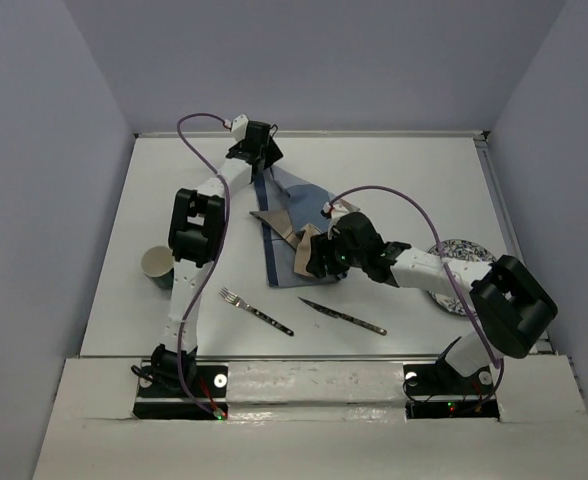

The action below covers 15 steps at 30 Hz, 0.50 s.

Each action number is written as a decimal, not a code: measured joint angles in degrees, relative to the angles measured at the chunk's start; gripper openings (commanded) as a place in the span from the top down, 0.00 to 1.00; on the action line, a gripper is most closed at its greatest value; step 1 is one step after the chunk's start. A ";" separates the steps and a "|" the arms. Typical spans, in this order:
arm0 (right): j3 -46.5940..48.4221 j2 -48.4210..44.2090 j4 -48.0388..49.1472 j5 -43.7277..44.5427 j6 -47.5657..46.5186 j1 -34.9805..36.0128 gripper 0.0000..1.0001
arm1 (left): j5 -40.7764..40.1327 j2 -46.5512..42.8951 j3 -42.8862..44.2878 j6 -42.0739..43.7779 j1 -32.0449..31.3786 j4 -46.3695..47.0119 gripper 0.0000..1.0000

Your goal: Set the dinner table for one person

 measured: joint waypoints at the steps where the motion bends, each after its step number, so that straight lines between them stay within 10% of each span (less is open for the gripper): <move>1: 0.37 0.81 0.00 0.11 -0.02 0.04 0.38 | 0.04 1.40 2.10 0.00 0.00 -0.55 0.20; 15: 3.89 7.08 0.02 2.12 0.00 0.59 0.57 | -0.85 9.29 16.76 0.44 0.00 -11.39 0.50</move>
